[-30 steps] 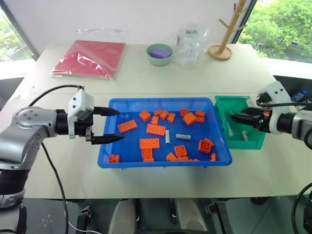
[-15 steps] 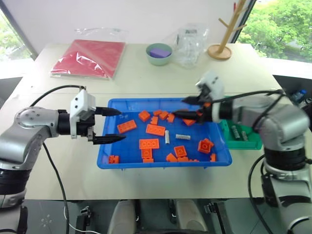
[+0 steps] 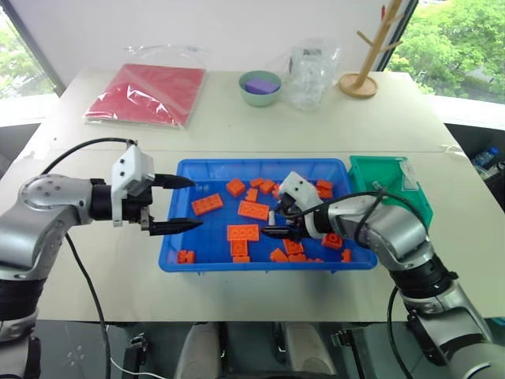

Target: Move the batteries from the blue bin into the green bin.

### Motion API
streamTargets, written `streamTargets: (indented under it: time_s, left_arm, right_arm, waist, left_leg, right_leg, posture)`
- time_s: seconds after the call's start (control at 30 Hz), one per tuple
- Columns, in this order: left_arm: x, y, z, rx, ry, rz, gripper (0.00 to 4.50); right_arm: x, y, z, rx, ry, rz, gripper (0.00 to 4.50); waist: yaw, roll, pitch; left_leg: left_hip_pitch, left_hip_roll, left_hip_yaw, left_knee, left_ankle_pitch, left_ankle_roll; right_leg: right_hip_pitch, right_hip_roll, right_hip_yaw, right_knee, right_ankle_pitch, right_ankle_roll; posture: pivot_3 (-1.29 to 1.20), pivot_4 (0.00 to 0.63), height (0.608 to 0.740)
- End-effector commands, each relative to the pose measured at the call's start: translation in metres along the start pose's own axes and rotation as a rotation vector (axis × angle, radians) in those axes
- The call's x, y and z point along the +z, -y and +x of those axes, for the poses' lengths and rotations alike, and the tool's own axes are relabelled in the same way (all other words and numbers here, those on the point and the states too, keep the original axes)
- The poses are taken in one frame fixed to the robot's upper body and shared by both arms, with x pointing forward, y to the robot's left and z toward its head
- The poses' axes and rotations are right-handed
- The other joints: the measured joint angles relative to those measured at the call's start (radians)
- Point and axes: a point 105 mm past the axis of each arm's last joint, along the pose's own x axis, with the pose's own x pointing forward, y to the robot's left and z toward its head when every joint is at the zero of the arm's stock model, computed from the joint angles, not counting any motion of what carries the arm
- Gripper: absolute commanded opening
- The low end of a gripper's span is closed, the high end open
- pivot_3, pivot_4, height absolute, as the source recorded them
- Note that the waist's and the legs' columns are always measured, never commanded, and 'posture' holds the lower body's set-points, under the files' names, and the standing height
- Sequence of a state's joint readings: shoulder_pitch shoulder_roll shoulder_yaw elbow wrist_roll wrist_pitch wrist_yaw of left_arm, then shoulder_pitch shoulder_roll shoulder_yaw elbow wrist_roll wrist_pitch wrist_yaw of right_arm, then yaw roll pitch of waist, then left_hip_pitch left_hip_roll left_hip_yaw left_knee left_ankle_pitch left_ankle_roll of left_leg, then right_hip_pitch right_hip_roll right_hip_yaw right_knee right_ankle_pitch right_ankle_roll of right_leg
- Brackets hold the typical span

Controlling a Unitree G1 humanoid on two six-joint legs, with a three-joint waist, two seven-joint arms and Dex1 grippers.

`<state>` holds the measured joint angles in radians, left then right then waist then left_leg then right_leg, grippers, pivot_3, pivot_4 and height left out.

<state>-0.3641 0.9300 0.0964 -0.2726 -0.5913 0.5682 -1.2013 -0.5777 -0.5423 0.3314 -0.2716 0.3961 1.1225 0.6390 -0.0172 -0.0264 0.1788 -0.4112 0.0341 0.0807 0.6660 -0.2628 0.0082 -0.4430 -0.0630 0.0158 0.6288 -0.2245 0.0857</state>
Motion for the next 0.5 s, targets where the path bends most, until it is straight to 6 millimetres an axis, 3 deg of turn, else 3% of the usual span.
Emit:
streamTargets:
  time_s: [0.03,0.17,0.2,0.27,0.43,0.5]
  left_arm:
    - [0.013,0.000,-0.005,0.005,0.014,0.044,4.50]
    - [0.012,0.001,-0.004,0.001,0.015,0.044,4.50]
    - [0.012,0.001,-0.004,0.001,0.016,0.044,4.50]
    - [0.013,0.000,-0.003,0.001,0.019,0.046,4.50]
    - [0.013,-0.002,-0.001,-0.004,0.026,0.050,4.50]
    - [0.013,-0.002,0.000,-0.006,0.029,0.051,4.50]
  right_arm:
    - [0.001,0.003,-0.001,-0.022,0.012,-0.035,3.61]
    - [-0.002,0.005,0.000,-0.031,0.008,-0.042,3.61]
    - [-0.003,0.005,0.000,-0.032,0.007,-0.050,3.38]
    - [-0.004,0.004,0.001,-0.029,0.008,-0.060,2.68]
    - [0.003,-0.002,-0.001,-0.008,0.030,-0.073,0.16]
    - [0.010,-0.003,-0.004,-0.003,0.052,-0.065,0.03]
  waist:
    - [0.000,0.000,0.000]
    - [0.001,0.000,0.000]
    - [0.001,0.000,0.000]
    - [0.001,0.000,0.000]
    - [0.001,0.000,0.000]
    - [0.001,0.000,0.000]
  left_leg:
    - [0.000,0.000,0.000,0.000,0.000,0.000]
    - [0.000,0.000,0.000,0.000,0.000,0.000]
    - [0.000,0.000,0.000,0.000,0.000,0.000]
    - [0.000,0.000,0.000,0.000,0.000,0.000]
    - [0.000,0.000,0.000,0.000,0.000,0.000]
    - [0.000,0.000,0.000,0.000,0.000,0.000]
  right_leg:
    - [0.000,0.000,0.000,0.000,0.000,0.000]
    - [0.000,0.000,0.000,0.000,0.000,0.000]
    - [0.000,0.000,0.000,0.000,0.000,0.000]
    - [0.000,0.000,0.000,0.000,0.000,0.000]
    - [0.000,0.000,0.000,0.000,0.000,0.000]
    - [0.000,0.000,0.000,0.000,0.000,0.000]
  posture:
    - [0.00,0.150,0.736]
    - [0.00,0.150,0.736]
    - [0.00,0.150,0.736]
    - [0.00,0.150,0.736]
    - [0.00,0.150,0.736]
    - [0.00,0.150,0.736]
